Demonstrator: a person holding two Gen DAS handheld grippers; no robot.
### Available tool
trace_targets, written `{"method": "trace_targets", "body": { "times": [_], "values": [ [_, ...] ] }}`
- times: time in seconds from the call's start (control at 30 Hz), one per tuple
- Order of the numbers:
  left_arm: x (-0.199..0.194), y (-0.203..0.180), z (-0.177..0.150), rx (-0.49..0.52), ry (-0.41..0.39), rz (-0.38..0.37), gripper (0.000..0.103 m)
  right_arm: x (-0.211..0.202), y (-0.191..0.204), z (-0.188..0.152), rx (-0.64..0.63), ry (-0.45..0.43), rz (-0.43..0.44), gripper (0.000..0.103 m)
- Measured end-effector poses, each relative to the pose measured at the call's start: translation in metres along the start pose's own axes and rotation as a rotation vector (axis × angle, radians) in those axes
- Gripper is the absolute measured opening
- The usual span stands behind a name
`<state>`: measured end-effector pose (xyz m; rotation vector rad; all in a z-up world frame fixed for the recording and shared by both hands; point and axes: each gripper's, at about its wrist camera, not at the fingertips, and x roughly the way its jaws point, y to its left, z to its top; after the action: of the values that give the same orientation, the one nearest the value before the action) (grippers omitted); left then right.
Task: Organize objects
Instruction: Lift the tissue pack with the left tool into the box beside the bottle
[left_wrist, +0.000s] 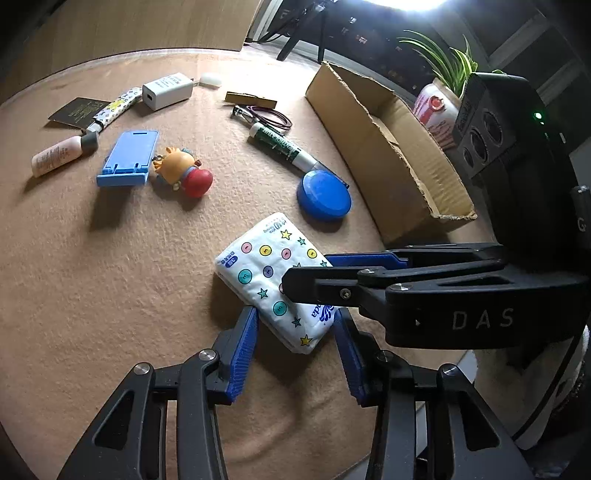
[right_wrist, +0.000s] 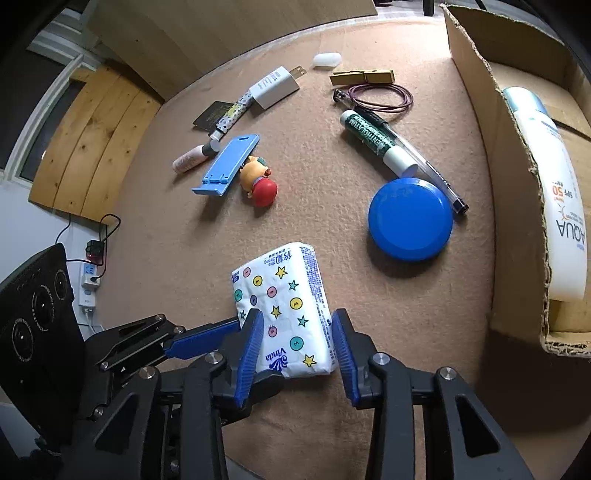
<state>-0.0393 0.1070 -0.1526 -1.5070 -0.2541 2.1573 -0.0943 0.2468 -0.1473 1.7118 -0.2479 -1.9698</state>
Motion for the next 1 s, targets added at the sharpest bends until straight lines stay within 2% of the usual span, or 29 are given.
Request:
{"method": "trace_targets", "body": {
  "times": [0.37,0.57,0.73,1.0],
  "values": [
    [-0.019,-0.019,0.014,0.024,-0.058,0.005,0.045,-0.037,0.004,0.000,-0.003,-0.095,0.002,0.034],
    [-0.032,-0.049,0.037,0.085,-0.103,-0.011,0.045,-0.079,-0.005,0.004,0.007,-0.207,-0.035,0.033],
    [-0.027,-0.087,0.061,0.149,-0.128,-0.041,0.045,-0.117,-0.031,0.004,0.038,-0.292,-0.091,0.034],
    [0.007,-0.154,0.097,0.247,-0.130,-0.106,0.045,-0.160,-0.090,0.006,0.127,-0.378,-0.167,0.034]
  ]
}}
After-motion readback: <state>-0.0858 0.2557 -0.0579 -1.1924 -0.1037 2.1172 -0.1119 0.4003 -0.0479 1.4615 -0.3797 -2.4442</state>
